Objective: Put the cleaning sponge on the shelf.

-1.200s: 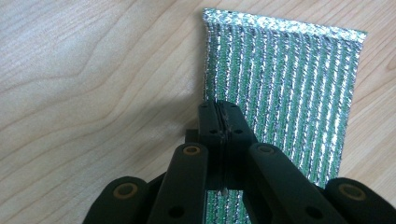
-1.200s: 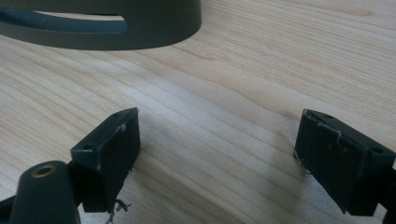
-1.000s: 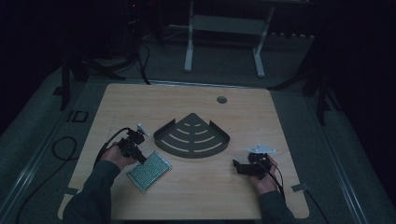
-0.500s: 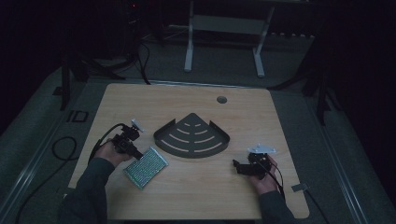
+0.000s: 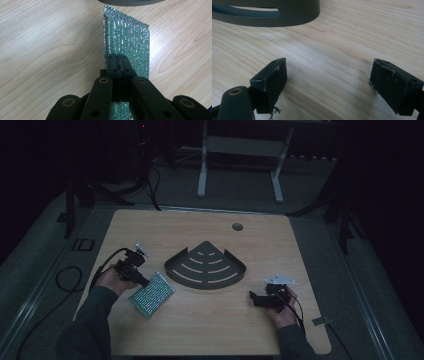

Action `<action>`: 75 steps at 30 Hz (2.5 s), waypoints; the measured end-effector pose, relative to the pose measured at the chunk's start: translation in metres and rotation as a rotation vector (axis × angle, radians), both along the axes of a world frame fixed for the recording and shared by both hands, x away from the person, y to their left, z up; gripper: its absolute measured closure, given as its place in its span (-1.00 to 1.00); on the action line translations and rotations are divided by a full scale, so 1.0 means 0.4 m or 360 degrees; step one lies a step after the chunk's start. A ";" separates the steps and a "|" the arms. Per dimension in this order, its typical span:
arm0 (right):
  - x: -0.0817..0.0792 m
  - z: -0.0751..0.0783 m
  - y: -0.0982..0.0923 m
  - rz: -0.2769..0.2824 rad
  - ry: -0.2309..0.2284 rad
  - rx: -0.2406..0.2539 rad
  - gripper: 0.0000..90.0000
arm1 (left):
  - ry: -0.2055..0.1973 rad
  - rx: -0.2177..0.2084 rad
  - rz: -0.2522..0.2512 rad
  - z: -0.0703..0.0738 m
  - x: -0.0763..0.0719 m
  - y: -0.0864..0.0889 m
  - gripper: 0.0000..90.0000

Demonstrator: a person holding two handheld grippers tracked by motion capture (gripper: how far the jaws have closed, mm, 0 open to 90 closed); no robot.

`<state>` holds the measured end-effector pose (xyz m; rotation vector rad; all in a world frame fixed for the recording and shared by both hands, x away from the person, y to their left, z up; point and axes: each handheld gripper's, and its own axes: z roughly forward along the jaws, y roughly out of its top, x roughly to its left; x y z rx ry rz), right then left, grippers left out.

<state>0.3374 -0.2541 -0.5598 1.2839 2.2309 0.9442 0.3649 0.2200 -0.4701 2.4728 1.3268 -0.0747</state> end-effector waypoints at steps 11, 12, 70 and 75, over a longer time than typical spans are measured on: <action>0.000 0.000 0.000 0.0000 0.0000 0.0000 -0.69 | -0.0043 0.0000 -0.0007 0.033 0.001 0.005 1.00; 0.000 0.000 0.000 0.0000 0.0000 0.0000 -0.69 | -0.0042 -0.0003 -0.0006 0.035 0.002 0.006 1.00; 0.000 0.000 0.000 -0.0002 0.0001 0.0002 -0.69 | -0.0147 -0.0041 -0.0053 0.161 0.083 -0.036 1.00; 0.000 0.000 0.000 -0.0001 0.0000 0.0000 -0.69 | -0.0148 -0.0042 -0.0059 0.167 0.096 -0.046 1.00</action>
